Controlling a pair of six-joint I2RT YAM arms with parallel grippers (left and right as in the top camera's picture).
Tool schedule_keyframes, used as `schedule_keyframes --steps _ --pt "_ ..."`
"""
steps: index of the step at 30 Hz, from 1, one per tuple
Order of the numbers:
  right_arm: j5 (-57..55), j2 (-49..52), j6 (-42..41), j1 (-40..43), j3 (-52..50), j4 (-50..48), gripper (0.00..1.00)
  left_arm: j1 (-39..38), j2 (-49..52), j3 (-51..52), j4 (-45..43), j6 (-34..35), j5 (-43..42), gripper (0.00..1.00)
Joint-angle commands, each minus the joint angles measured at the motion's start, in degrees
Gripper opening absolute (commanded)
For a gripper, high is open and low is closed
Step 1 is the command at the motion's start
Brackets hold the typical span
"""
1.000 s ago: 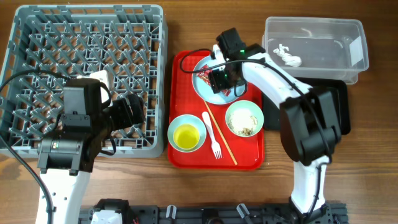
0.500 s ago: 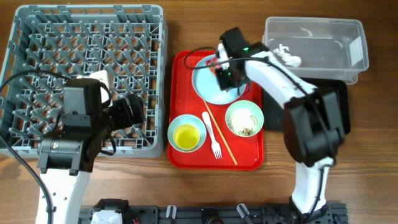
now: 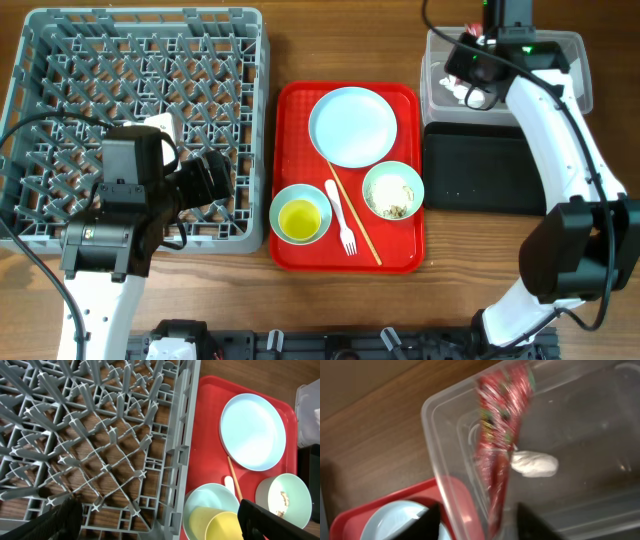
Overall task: Sort waste into correct bins and load items into the dishwasher rack
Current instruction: 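Drop the red wrapper into the clear bin with right gripper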
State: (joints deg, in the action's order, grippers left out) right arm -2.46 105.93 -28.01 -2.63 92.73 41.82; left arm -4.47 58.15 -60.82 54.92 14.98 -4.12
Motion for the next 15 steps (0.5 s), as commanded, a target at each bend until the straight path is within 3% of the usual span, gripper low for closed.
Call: schedule_keyframes --steps 1,5,13,15 --pt "2.7 0.8 -1.9 -0.3 0.3 -1.9 0.88 0.2 0.0 -1.0 0.0 0.7 0.8 1.0" --pt "8.4 -3.5 3.7 -0.3 0.3 -1.2 1.0 0.2 0.0 -1.0 0.0 0.7 0.8 1.0" --pt "14.1 -11.6 8.8 -0.4 0.3 14.3 0.99 0.2 0.0 -1.0 0.0 0.7 0.8 1.0" --pt "14.6 -11.8 10.5 -1.0 0.3 19.3 0.94 0.2 0.0 -1.0 0.0 0.7 0.8 1.0"
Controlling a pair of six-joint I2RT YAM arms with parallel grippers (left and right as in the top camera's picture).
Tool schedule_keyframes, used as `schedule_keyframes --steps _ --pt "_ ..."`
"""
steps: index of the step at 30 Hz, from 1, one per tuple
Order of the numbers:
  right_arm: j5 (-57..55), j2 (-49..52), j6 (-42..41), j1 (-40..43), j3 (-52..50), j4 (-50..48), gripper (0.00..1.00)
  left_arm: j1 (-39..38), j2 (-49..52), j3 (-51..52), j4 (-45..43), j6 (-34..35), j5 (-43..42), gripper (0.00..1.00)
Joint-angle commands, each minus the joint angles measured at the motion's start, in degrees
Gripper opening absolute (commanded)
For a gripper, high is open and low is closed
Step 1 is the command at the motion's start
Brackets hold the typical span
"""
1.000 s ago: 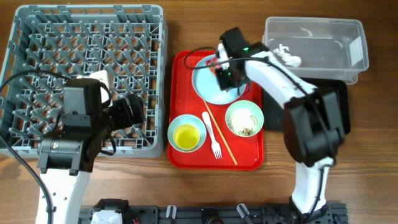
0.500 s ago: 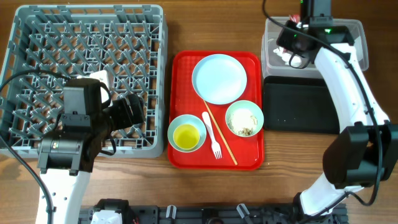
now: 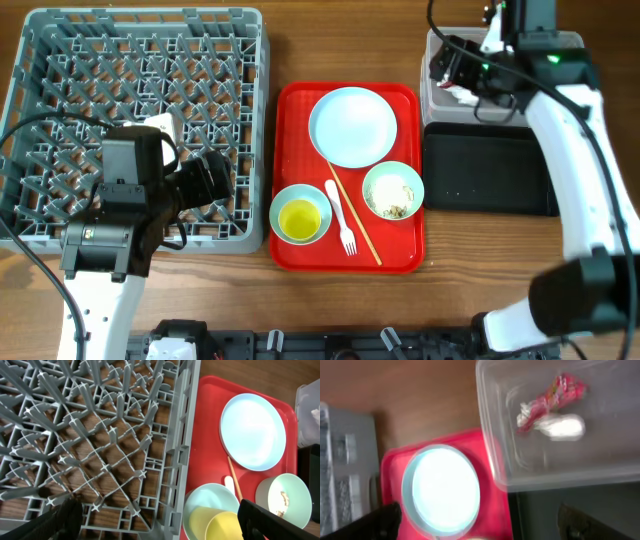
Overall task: Sort waste into correct bins and load items into the dishwasher rack
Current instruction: 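Drop the red wrapper into the clear bin with right gripper, then grasp the rim of the green rice bowl with right gripper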
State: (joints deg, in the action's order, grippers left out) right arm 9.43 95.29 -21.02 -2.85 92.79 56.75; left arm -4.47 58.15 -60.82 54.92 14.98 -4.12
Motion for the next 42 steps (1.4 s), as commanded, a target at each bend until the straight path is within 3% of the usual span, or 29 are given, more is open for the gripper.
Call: schedule_keyframes --steps 1,7,13,22,34,42 --pt "2.7 -1.2 4.6 -1.6 0.1 7.0 0.9 0.2 0.0 -1.0 0.0 0.7 0.8 1.0" --pt "1.4 -1.9 3.4 -9.1 -4.4 10.5 0.86 0.2 0.0 -1.0 0.0 0.7 0.8 1.0" --pt "-7.8 -1.9 -3.1 -19.4 -10.7 9.3 0.86 0.2 0.0 -1.0 0.0 0.7 0.8 1.0" --pt "-9.5 -1.9 -10.4 -29.4 -25.9 -2.4 0.83 0.2 0.0 -1.0 0.0 0.7 0.8 1.0" --pt "-10.1 -1.9 -10.4 -33.5 -37.8 -20.9 0.63 0.2 0.0 -1.0 0.0 0.7 0.8 1.0" --pt "-11.4 -1.7 -10.2 -33.5 -38.9 -21.8 0.51 0.2 0.0 -1.0 0.0 0.7 0.8 1.0"
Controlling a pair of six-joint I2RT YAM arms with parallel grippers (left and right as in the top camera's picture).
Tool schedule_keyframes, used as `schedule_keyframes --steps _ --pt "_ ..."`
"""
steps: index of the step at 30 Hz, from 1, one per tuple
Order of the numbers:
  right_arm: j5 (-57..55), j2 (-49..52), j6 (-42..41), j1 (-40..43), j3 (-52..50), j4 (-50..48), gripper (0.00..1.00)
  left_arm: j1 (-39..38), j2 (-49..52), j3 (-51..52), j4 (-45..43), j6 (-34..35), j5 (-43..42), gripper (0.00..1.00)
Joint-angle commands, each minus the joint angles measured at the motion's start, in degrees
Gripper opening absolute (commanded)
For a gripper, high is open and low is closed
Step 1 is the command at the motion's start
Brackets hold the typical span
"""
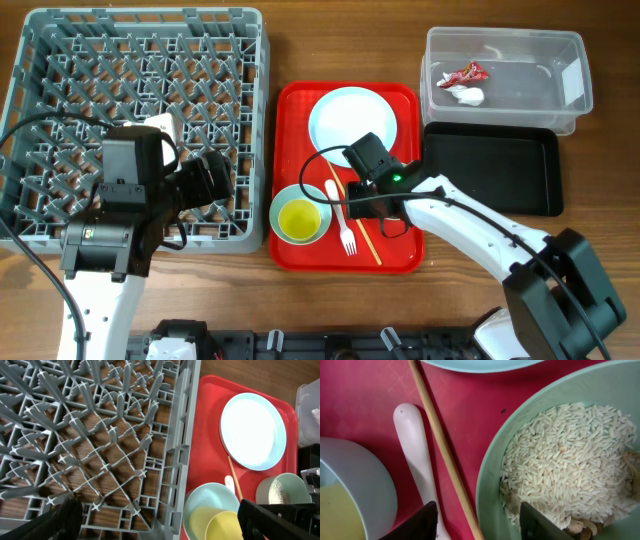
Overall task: Sort waste into correct bins and load items into the dishwasher rack
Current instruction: 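Grasp the rim of the green rice bowl with right gripper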
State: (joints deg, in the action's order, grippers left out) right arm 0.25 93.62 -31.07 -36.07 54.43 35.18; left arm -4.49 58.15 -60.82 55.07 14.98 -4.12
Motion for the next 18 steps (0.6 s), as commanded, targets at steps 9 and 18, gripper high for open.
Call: schedule_keyframes --steps 9,18 --pt "-2.2 2.3 -0.2 -0.5 -0.5 -0.3 0.37 0.3 0.0 -1.0 -0.1 0.7 0.8 1.0" --pt "-3.6 2.6 -0.1 -0.5 -0.4 -0.6 0.07 0.3 0.0 -1.0 -0.1 0.7 0.8 1.0"
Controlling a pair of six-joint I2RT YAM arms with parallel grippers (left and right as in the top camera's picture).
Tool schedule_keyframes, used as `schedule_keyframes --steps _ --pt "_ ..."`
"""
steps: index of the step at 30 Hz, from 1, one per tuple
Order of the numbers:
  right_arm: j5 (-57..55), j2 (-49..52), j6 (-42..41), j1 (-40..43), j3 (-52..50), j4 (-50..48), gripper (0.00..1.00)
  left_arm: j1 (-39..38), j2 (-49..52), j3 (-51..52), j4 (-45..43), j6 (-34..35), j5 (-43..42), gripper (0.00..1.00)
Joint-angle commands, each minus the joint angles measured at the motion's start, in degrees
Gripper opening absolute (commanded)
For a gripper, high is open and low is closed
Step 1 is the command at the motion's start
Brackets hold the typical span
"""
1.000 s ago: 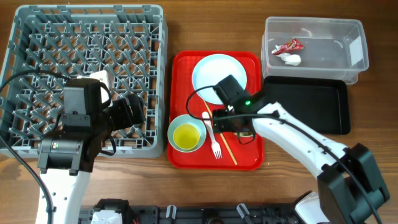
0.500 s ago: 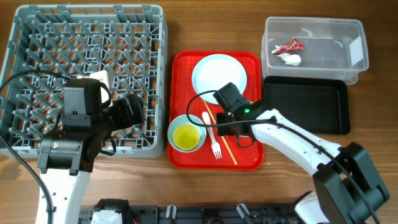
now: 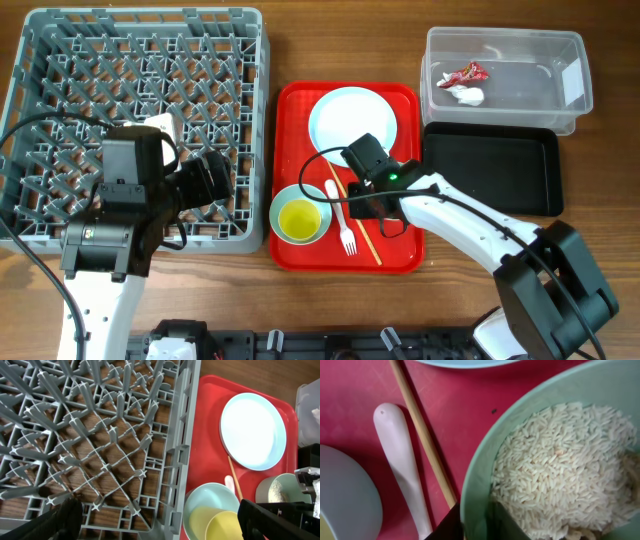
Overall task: Sort waste into correct bins and load items into the dishwasher rack
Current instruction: 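Grasp the rim of the green rice bowl with right gripper, then lift the green bowl over the black tray and tip out the rice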
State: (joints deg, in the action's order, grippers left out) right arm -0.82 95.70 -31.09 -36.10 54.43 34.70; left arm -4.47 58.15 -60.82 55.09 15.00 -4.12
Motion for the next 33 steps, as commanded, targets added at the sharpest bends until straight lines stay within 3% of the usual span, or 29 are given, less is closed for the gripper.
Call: schedule_keyframes --steps 1,17,23,33 --pt "-2.5 0.5 0.5 -0.4 -0.3 -0.2 0.04 0.2 0.0 -1.0 -0.2 0.7 0.8 1.0" --pt "-2.8 -7.4 2.8 2.0 11.4 7.9 0.04 0.2 0.0 -1.0 -0.2 0.7 0.8 1.0" --pt "2.7 -11.4 3.5 10.2 12.7 8.4 0.04 0.2 0.0 -1.0 -0.2 0.7 0.8 1.0" --pt "26.3 -8.5 13.8 31.4 12.7 8.3 0.04 0.2 0.0 -1.0 -0.2 0.7 0.8 1.0"
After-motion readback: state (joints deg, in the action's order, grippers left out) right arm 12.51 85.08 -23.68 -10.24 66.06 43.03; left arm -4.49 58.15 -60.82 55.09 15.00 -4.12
